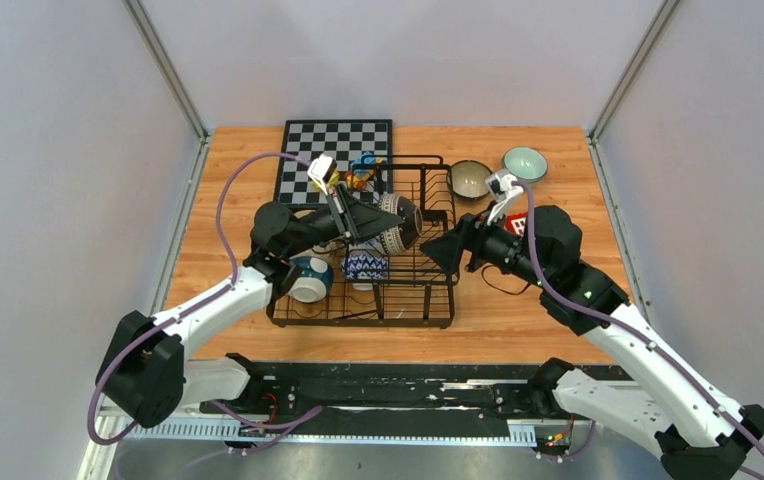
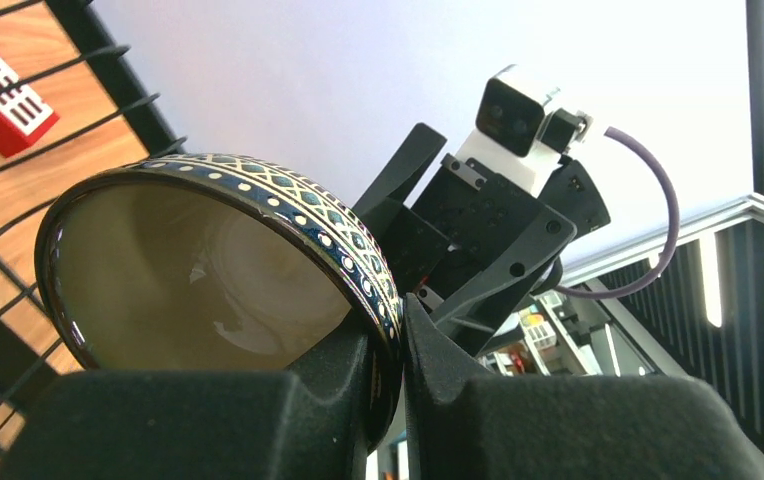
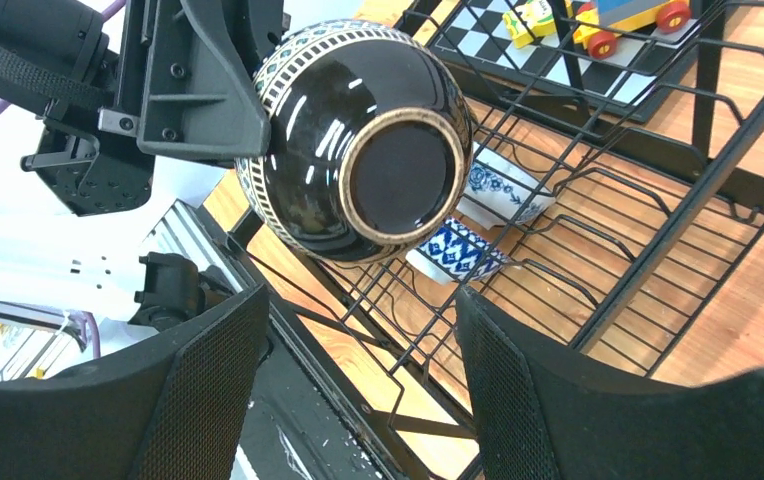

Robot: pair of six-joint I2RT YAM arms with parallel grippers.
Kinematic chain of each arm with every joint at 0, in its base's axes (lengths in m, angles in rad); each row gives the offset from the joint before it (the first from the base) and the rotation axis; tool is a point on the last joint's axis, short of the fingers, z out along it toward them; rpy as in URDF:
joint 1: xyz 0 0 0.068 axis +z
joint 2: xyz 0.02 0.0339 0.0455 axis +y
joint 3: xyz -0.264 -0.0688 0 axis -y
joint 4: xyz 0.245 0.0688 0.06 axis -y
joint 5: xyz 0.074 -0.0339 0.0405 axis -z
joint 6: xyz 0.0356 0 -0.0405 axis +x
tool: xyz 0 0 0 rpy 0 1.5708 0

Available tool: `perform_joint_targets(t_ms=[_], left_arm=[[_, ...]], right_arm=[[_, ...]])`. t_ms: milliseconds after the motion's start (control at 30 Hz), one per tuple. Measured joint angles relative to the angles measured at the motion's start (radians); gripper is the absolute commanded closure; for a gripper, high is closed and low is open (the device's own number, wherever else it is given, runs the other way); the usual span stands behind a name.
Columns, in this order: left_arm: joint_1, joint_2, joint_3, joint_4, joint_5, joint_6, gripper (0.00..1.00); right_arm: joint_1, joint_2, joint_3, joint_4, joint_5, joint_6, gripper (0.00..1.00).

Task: Unload the bowls from the dish rack
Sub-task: Pick up the bowl from the dish rack, then place the bowl at the center of the board.

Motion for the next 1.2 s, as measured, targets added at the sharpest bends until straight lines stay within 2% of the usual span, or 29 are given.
perform_joint_targets(t_ms=[333, 533, 633, 767, 867, 1067, 1200], left_arm=[[-0.003, 0.081, 0.176, 0.021, 0.027, -0.006, 1.0], [-0.006, 0.083, 0.344, -0.107, 0.061, 0.093, 1.0], [-0.018, 0.06, 0.424, -0.263, 0.063, 0.22, 1.0], [-0.085, 0.003, 0.559, -0.612, 0.005, 0.504, 1.0], [-0.19, -0.043, 0.66, -0.84, -0.076, 0.724, 1.0], [-0.374, -0.133, 0.745, -1.105, -0.229, 1.036, 1.0], [-0.615, -0.155, 0.769, -1.279, -0.415, 1.269, 1.0]], right_arm=[[0.0, -0.115, 0.077, -0.126, 0.12, -0.061, 0.28], [0.0, -0.196, 0.192, -0.236, 0.241, -0.117, 0.28], [0.0, -0.216, 0.267, -0.285, 0.281, -0.14, 0.28], [0.0, -0.213, 0.348, -0.34, 0.311, -0.161, 0.28], [0.0, -0.193, 0.396, -0.387, 0.311, -0.166, 0.28], [0.0, -0.129, 0.499, -0.482, 0.271, -0.16, 0.29], [0.0, -0.087, 0.576, -0.546, 0.22, -0.148, 0.29]])
